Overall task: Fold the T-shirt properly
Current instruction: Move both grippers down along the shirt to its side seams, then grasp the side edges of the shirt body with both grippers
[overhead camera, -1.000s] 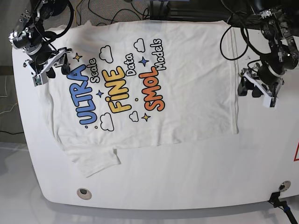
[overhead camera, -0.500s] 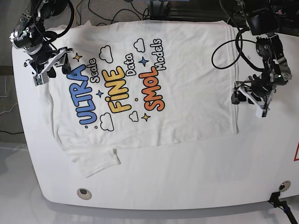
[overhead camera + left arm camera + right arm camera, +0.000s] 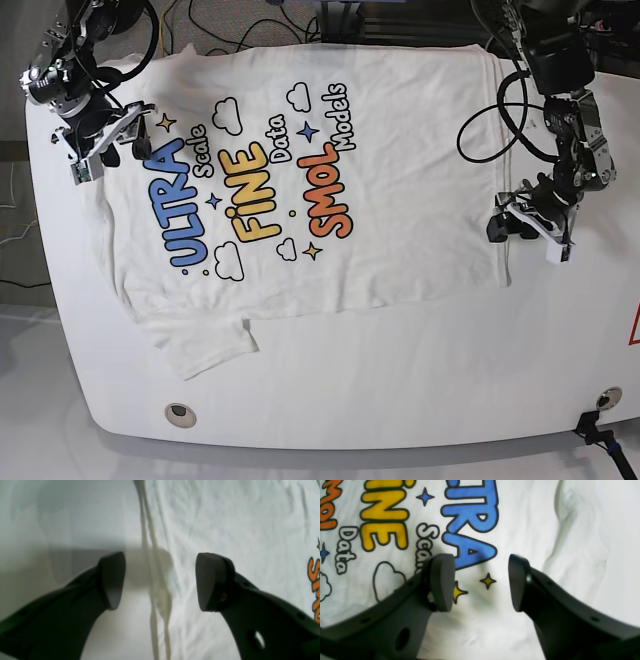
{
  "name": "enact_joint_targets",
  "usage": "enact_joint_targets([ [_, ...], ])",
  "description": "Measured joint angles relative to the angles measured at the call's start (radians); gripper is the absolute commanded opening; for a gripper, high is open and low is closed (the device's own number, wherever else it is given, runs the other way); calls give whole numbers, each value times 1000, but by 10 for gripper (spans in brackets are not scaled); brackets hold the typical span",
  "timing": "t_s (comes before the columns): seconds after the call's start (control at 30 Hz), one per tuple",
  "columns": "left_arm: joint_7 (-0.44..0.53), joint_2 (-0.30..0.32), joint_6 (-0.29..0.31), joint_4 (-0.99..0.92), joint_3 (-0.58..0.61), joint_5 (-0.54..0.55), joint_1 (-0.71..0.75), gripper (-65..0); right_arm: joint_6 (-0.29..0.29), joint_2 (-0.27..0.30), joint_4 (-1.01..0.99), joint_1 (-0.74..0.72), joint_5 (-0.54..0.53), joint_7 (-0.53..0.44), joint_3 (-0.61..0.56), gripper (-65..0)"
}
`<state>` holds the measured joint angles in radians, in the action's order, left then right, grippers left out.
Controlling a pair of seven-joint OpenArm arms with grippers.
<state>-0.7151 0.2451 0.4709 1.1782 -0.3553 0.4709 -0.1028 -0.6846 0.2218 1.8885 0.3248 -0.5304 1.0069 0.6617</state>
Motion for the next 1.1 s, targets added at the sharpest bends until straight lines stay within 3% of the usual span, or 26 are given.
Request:
enact_joint_targets([
  [0.57,0,-53,-7,-9,73,-3,-42,-237,0,3,0,0,1,0,4,-324],
  [0.8,0,-56,-6,-10,79,-3,-41,-417,-3,7,-2,-98,3,1,67,-324],
  [1.1,-6,-58,-6,-11,82,-1,-39,-420,-9,114,-279,-367,35,3,75,-324],
])
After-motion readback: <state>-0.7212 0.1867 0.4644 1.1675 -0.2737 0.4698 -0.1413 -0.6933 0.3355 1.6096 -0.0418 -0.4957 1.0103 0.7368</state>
